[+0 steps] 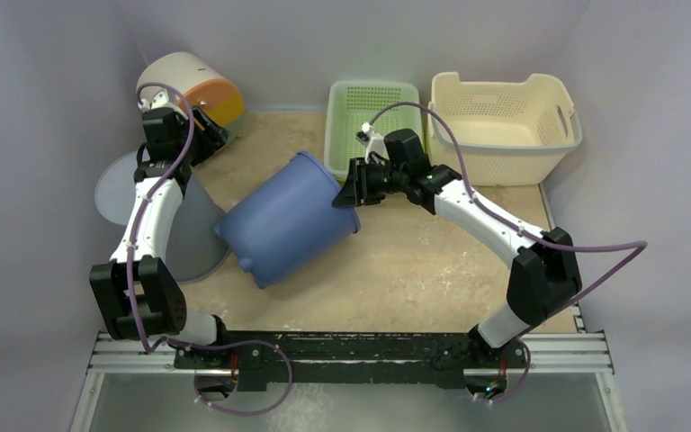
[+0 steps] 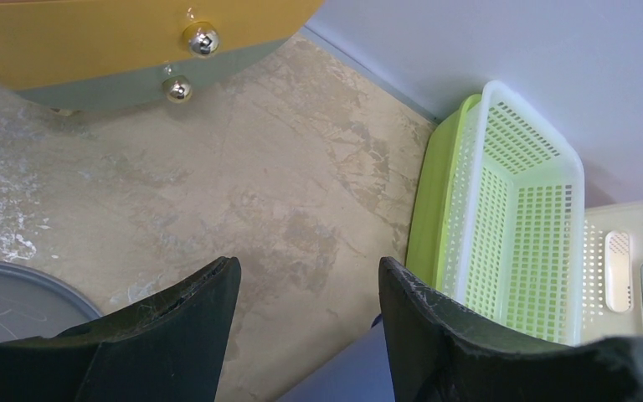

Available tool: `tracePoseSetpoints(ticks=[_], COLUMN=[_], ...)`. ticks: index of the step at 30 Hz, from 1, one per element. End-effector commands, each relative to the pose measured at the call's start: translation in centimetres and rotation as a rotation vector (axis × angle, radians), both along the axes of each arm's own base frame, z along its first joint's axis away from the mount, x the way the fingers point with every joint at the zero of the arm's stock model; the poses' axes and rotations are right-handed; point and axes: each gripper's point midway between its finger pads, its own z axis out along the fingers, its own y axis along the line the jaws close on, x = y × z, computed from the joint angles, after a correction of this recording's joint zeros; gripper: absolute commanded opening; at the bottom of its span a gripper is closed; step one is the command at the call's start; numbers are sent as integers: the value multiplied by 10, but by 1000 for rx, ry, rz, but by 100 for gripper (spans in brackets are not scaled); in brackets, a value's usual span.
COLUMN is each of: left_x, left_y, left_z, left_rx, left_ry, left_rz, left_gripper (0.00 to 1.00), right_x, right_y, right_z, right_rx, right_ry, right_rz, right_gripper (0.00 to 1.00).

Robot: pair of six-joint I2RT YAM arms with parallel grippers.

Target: Turn the large container upside down

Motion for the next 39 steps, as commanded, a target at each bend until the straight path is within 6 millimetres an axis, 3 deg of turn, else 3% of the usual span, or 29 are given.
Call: tracePoseSetpoints(ticks=[1, 3, 6, 7, 10, 18, 25, 39], left_x=[7, 7, 8, 8, 9, 12, 15, 13], left_y=[3, 5, 5, 5, 7, 7, 7, 7], left_z=[31, 31, 31, 29, 26, 21, 23, 26], left_rx=[10, 11, 15, 18, 22, 25, 19, 31], left_ry=[-92, -92, -89, -84, -76, -66, -69, -66], left_rz=[-3, 1, 0, -1, 3, -4, -7, -8], left_gripper=[61, 61, 61, 61, 61, 61, 61, 61], right_x=[10, 4, -7, -14, -26, -72, -81, -121], right_y=[-11, -7, -2, -4, -10, -42, -92, -125], right_z=[-15, -21, -8, -12, -8, -44, -96, -210], right_rx=[-110, -89, 63, 110, 225, 304, 322, 50], right_ry=[3, 47, 87, 129, 186, 323, 435, 721], right_rz=[-19, -5, 18, 16, 17, 23, -155, -251], right_gripper=[32, 21, 10, 8, 5, 6, 6, 9])
